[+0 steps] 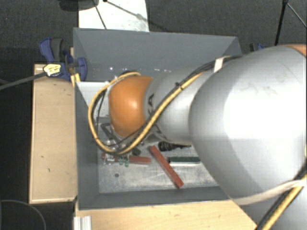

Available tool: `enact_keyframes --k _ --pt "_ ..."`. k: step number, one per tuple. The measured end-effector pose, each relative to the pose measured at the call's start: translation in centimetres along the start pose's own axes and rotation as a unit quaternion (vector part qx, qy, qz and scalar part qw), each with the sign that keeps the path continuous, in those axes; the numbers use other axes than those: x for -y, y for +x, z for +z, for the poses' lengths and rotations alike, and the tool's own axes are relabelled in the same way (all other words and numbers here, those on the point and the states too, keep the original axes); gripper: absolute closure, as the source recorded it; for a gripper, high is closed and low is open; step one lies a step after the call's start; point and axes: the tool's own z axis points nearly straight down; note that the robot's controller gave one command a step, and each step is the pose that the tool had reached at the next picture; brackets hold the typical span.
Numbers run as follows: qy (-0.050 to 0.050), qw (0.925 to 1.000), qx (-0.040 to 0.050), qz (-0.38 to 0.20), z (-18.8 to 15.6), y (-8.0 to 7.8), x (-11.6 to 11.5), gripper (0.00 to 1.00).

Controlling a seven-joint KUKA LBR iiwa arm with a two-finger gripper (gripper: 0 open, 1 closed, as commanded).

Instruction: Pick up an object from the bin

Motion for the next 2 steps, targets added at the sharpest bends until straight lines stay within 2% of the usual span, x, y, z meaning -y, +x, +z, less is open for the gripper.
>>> enact_keyframes --k 2 --pt "0.000 1.0000 0.0002 0.001 -1.37 -0.02 0.00 1.00"
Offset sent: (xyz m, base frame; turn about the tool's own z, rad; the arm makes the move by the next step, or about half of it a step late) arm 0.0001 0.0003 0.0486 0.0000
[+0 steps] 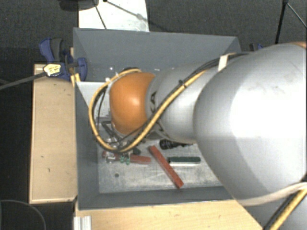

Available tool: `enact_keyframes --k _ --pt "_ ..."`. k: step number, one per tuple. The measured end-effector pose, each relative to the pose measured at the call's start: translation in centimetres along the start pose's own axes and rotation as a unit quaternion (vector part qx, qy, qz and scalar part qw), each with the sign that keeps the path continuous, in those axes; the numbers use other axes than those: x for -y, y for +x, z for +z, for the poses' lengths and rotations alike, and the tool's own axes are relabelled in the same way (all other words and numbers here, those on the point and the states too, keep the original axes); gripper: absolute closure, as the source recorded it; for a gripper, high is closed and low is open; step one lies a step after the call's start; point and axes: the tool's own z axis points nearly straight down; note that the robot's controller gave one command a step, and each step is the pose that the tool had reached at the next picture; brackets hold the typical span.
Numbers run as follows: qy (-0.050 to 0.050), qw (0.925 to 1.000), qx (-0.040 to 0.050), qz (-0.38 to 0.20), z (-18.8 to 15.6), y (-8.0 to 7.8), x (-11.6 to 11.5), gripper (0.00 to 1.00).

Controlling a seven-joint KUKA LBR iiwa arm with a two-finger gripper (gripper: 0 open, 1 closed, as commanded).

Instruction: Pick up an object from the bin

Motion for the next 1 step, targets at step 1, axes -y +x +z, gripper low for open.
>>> enact_keyframes --k 1 --pt "0.002 1.0000 -0.0026 0.000 -1.51 0.11 0.08 1.00"
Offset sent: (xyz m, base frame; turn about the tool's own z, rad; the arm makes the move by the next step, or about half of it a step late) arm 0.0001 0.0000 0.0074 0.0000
